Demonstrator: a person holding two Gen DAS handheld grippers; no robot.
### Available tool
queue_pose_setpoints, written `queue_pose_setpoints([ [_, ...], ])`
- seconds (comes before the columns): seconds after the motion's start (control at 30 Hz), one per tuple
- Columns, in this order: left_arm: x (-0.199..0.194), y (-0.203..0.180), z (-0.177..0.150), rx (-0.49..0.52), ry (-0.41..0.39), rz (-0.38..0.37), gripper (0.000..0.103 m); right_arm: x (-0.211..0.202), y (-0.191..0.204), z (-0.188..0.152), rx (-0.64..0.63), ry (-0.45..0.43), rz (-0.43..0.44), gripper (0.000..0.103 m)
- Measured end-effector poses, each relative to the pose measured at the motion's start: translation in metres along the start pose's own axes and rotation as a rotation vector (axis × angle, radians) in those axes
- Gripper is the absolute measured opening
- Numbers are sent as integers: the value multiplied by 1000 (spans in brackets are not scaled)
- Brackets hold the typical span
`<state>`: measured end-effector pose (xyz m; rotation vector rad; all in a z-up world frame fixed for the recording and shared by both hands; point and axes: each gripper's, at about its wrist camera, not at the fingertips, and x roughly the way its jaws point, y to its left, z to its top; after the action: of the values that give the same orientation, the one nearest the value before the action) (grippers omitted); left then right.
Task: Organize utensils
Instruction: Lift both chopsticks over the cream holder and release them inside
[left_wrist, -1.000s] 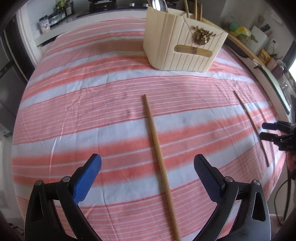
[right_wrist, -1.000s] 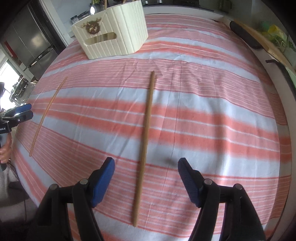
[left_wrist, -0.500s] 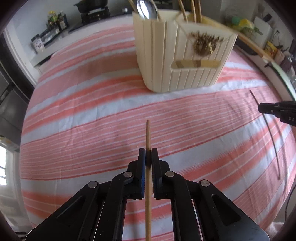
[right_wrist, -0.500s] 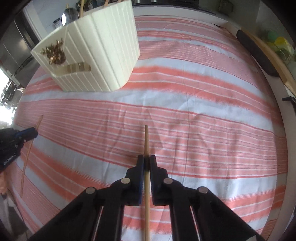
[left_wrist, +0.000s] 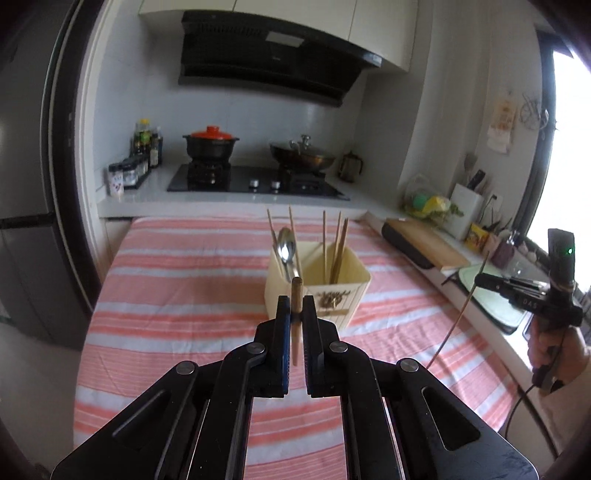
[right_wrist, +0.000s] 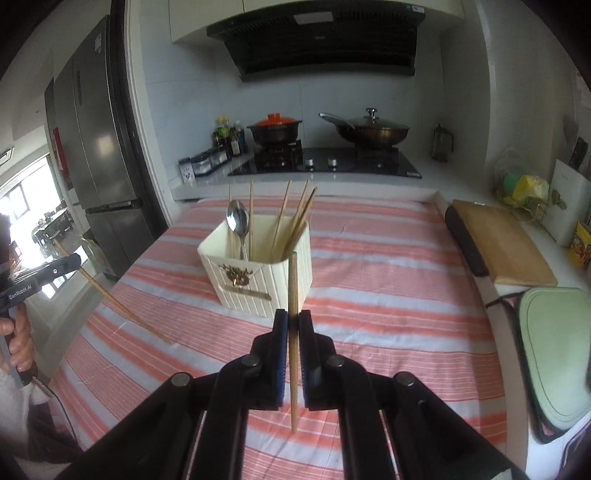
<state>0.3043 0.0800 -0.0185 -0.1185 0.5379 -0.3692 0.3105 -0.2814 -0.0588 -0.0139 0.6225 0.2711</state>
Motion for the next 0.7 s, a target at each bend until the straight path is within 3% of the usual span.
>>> queue_pose_setpoints([
  [0.23,-14,7,72,-4,-114,5,4,-15,1,60,-7,-133,-32,6],
  [0.43,8,6,136,-41,-181,-8,4,-7,5,134,-30,-255,-20,6],
  [0.57,33,0,154,-48,-194,-23,4,13,13,164,-32,-295,19,6],
  [0.7,68,-10,160,-30,-199,-10,4,44,23,174,-57,-297,59,6],
])
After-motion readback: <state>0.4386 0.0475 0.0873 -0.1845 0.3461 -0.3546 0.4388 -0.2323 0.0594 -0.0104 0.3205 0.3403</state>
